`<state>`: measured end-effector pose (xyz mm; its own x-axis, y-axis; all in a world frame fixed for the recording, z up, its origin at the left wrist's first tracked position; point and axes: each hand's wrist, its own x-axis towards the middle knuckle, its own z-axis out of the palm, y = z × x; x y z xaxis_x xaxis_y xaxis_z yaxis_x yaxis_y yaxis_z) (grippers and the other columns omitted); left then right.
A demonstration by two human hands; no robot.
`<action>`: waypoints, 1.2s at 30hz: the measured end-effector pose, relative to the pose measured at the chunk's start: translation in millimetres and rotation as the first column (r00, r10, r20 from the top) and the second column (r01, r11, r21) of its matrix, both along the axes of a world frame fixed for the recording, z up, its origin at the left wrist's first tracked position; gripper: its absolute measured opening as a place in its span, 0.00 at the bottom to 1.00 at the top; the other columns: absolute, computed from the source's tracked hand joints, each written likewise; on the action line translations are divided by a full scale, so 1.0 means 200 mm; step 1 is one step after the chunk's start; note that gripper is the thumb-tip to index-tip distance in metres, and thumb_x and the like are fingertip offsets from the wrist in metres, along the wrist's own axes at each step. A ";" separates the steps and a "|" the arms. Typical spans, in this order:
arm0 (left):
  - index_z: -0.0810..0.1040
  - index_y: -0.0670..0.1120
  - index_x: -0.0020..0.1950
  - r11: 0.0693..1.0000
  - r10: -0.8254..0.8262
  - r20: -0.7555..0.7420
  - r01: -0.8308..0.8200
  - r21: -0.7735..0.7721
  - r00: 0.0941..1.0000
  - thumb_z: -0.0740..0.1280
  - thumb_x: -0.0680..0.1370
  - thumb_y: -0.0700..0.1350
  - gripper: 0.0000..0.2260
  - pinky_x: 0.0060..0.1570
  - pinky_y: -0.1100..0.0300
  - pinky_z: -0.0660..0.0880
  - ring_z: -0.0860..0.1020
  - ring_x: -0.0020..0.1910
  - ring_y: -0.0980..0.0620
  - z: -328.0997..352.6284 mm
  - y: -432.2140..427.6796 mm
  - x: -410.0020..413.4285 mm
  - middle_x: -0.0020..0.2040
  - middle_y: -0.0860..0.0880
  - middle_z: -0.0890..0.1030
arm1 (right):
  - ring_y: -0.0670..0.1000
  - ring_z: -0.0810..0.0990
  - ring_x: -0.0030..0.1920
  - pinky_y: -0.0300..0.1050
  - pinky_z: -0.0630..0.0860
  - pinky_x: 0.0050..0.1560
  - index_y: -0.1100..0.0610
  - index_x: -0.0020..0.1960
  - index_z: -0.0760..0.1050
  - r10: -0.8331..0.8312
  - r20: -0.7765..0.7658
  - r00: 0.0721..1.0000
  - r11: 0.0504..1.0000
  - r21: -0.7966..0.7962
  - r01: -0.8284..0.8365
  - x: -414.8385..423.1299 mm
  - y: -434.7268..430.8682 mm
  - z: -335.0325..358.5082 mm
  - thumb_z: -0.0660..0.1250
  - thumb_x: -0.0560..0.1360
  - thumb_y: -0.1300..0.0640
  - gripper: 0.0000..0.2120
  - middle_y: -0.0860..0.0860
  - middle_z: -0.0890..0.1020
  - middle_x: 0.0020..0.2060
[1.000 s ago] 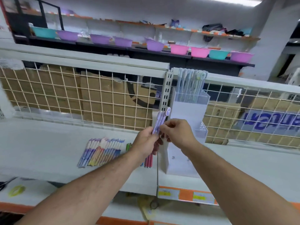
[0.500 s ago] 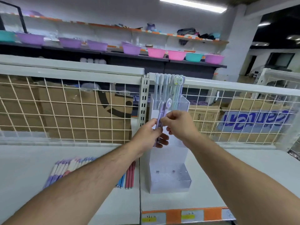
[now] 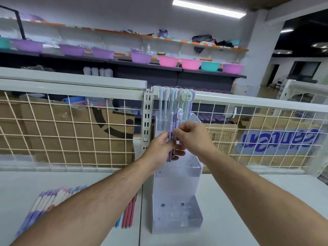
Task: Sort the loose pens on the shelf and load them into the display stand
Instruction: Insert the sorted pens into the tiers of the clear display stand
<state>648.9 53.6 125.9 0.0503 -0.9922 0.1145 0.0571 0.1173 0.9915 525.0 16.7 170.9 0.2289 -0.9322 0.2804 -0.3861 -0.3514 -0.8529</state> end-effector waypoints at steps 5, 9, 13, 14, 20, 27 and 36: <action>0.75 0.40 0.59 0.999 0.034 -0.030 -0.033 0.033 0.999 0.60 0.84 0.38 0.07 0.51 0.47 0.75 0.84 0.49 0.39 -0.01 -0.06 -0.02 0.47 0.41 0.86 | 0.56 0.84 0.36 0.56 0.82 0.40 0.58 0.36 0.76 -0.028 -0.122 0.992 0.995 -0.101 0.016 -0.06 -0.10 0.04 0.70 0.76 0.57 0.10 0.52 0.79 0.29; 0.75 0.43 0.57 0.998 0.035 -0.054 -0.032 0.059 0.998 0.60 0.84 0.40 0.05 0.56 0.44 0.76 0.84 0.51 0.40 -0.04 -0.10 0.00 0.51 0.40 0.85 | 0.50 0.86 0.35 0.52 0.84 0.41 0.54 0.41 0.78 -0.058 -0.101 0.993 0.989 -0.138 0.043 -0.14 -0.17 0.16 0.70 0.78 0.57 0.07 0.50 0.84 0.33; 0.76 0.44 0.55 0.996 0.072 -0.064 -0.068 0.054 0.995 0.59 0.84 0.39 0.06 0.60 0.41 0.76 0.84 0.49 0.41 -0.08 -0.12 0.02 0.48 0.40 0.85 | 0.46 0.85 0.33 0.47 0.83 0.38 0.55 0.45 0.77 -0.074 -0.052 0.996 0.983 -0.171 0.064 -0.19 -0.24 0.26 0.70 0.78 0.58 0.04 0.52 0.84 0.38; 0.76 0.44 0.55 0.996 0.076 -0.045 -0.073 0.051 0.996 0.60 0.84 0.39 0.06 0.61 0.41 0.76 0.84 0.49 0.40 -0.09 -0.13 0.02 0.47 0.40 0.85 | 0.46 0.84 0.32 0.47 0.83 0.38 0.55 0.45 0.77 -0.082 -0.041 0.996 0.981 -0.179 0.073 -0.20 -0.25 0.28 0.70 0.78 0.58 0.04 0.52 0.84 0.38; 0.77 0.42 0.55 0.995 0.088 0.017 -0.088 0.037 0.996 0.60 0.84 0.38 0.06 0.60 0.43 0.78 0.85 0.47 0.41 -0.10 -0.13 0.01 0.45 0.41 0.84 | 0.53 0.86 0.38 0.58 0.84 0.42 0.53 0.42 0.78 -0.154 0.031 0.988 0.962 -0.223 0.157 -0.18 -0.33 0.34 0.70 0.77 0.56 0.05 0.50 0.84 0.34; 0.77 0.41 0.53 0.994 0.099 0.024 -0.100 0.037 0.995 0.60 0.84 0.38 0.07 0.58 0.47 0.79 0.85 0.45 0.43 -0.11 -0.13 0.01 0.44 0.42 0.84 | 0.54 0.84 0.40 0.59 0.83 0.44 0.51 0.41 0.78 -0.197 0.074 0.978 0.937 -0.280 0.210 -0.17 -0.38 0.33 0.70 0.76 0.54 0.05 0.48 0.84 0.36; 0.77 0.42 0.52 0.994 0.103 0.044 -0.104 0.032 0.994 0.60 0.84 0.39 0.07 0.56 0.48 0.79 0.85 0.44 0.43 -0.11 -0.14 0.01 0.43 0.41 0.84 | 0.55 0.84 0.39 0.54 0.83 0.43 0.57 0.38 0.80 -0.199 -0.191 0.961 0.955 -0.258 0.146 -0.14 -0.41 0.22 0.73 0.75 0.56 0.08 0.53 0.84 0.34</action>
